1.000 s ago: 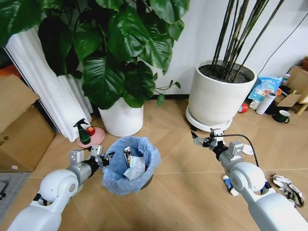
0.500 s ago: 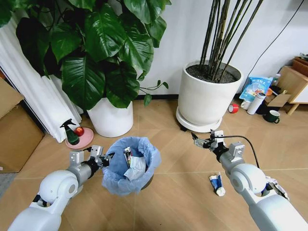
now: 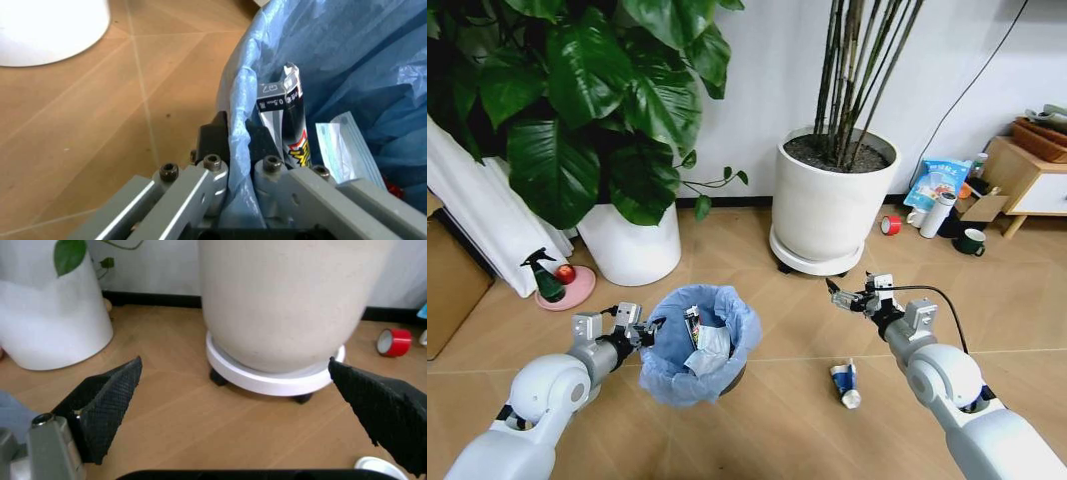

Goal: Pick up the trash bin and place the garbage on the floor into it.

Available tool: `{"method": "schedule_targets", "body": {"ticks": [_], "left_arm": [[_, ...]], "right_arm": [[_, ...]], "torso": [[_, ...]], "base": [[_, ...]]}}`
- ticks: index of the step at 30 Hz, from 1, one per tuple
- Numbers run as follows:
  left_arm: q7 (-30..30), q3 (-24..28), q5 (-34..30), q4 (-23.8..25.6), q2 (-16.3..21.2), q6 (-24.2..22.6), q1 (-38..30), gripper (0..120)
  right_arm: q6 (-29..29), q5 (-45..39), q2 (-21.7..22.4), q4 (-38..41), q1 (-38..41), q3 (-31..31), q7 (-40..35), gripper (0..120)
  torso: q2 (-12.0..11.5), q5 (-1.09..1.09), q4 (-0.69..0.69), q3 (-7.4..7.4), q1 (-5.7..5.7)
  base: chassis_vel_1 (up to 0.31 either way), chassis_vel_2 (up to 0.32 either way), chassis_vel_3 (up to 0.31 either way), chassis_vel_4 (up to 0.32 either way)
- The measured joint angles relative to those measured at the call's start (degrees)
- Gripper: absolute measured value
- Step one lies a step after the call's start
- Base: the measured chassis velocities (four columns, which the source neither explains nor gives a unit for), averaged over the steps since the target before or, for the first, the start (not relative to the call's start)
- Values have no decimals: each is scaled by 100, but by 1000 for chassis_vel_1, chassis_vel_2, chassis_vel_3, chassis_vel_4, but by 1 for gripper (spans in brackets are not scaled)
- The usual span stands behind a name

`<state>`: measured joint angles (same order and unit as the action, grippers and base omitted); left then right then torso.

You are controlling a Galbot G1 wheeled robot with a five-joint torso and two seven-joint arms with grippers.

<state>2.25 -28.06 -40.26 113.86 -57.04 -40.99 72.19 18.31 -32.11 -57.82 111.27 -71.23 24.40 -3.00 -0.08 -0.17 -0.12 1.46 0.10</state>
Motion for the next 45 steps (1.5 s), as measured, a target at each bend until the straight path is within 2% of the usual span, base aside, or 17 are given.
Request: {"method": "schedule_targets", "body": {"ticks": [30,35,40,45], "left_arm": [[-37,-11,3,-21,-59,36,-3,0],[-91,-164,-15,-149,-75,86,-64,0],[-34,-319,-101,-243,69,81,-113,0],[-20,-384,-163,-291,119,65,-159,0]], "right_arm": [[-130,70,-1,-122,-72,-5,58,100],[-180,145,123,-208,-266,-13,541,100],[-235,134,377,-428,-587,-141,1468,100],[-237,111,472,-645,-536,-621,1594,100]], "torso": [[0,1,-1,0,0],[0,1,-2,0,0],[0,-1,0,0,0],[0,-3,-1,0,0]], "base": [[-163,-162,163,161],[-106,-118,102,99],[-14,-9,9,10],[28,31,-14,-15]]}}
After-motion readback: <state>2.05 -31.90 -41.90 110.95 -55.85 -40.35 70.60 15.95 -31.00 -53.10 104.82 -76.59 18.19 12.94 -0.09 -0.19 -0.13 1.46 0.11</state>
